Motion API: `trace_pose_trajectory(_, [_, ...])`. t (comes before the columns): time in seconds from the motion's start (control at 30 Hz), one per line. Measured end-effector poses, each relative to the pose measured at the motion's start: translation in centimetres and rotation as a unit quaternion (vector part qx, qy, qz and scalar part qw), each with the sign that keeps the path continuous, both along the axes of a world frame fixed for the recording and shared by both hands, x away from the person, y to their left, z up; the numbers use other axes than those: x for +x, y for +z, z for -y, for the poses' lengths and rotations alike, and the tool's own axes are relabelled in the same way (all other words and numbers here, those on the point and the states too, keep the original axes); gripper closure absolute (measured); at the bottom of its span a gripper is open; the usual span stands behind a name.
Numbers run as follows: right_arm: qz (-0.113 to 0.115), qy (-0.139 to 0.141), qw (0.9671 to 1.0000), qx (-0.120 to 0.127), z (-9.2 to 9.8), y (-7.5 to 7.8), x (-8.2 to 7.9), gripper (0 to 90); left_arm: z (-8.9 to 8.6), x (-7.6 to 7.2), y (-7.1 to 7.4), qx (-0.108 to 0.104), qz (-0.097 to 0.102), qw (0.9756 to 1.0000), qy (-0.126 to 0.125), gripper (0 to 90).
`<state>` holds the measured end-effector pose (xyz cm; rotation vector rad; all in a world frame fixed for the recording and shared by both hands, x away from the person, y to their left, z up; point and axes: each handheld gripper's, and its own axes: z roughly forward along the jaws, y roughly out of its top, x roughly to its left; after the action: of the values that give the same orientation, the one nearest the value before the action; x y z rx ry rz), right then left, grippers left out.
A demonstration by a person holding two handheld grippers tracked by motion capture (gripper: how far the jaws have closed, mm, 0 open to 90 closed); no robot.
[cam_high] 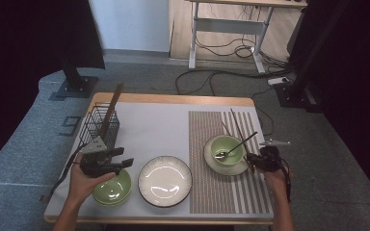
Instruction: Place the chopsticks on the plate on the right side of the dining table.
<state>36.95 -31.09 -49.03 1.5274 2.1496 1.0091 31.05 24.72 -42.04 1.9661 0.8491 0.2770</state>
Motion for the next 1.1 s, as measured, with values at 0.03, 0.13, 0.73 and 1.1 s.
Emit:
trace_pose_trajectory(0.03, [0.000, 0.000, 1.0000, -0.001, -0.02, -0.01, 0.01, 84.2, 0.01, 0.01, -0.01, 0.000, 0.000, 1.0000, 0.000, 37.8])
trace_pose_trajectory(0.13, [0.001, -0.001, 1.0000, -0.003, -0.05, -0.03, 0.01, 84.2, 0.06, 0.03, -0.06, 0.001, -0.001, 1.0000, -0.001, 37.8])
trace_pose_trajectory(0.73, [-0.003, 0.009, 0.9990, -0.043, -0.83, 0.18, 0.18, 83.8, 0.08, 0.04, -0.14, 0.004, -0.004, 1.0000, -0.003, 37.8])
trace_pose_trajectory(1.1, [-0.014, 0.009, 0.9988, -0.045, -0.98, 0.24, 0.74, 83.5, 0.19, 0.06, -0.24, 0.006, -0.005, 1.0000, -0.004, 37.7])
